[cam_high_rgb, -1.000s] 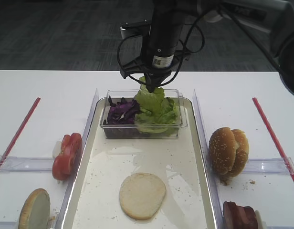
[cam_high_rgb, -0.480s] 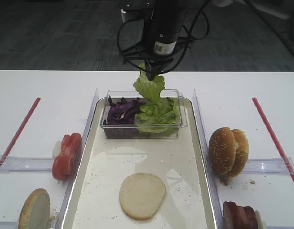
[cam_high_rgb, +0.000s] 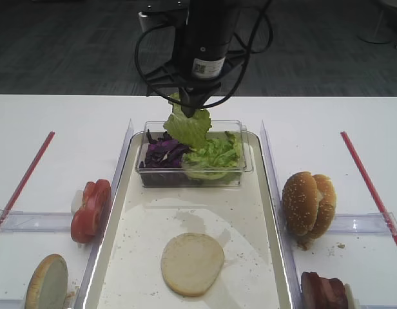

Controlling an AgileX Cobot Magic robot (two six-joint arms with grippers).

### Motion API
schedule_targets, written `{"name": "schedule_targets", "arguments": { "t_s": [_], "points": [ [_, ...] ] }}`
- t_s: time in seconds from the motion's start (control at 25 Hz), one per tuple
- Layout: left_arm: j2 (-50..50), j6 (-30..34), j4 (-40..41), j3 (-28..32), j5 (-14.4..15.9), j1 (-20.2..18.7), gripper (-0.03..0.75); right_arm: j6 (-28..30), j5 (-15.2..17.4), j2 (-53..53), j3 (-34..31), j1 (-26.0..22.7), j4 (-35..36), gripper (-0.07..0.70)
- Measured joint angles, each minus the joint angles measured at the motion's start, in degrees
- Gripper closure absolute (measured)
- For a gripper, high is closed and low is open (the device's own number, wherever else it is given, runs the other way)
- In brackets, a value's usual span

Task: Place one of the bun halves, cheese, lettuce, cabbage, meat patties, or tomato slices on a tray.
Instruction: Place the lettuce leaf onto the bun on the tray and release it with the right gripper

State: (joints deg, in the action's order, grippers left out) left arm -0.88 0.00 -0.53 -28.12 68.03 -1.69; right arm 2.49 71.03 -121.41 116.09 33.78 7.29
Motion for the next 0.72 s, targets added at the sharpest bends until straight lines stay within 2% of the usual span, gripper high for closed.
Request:
{"name": "schedule_targets", "arguments": {
  "t_s": [0.72],
  "points": [
    [0.0, 0.0, 0.1, 0.0, 0.0, 0.0, 0.223, 0.2, 0.0, 16.85, -22.62, 4.61, 2.17, 0.589]
  ]
}}
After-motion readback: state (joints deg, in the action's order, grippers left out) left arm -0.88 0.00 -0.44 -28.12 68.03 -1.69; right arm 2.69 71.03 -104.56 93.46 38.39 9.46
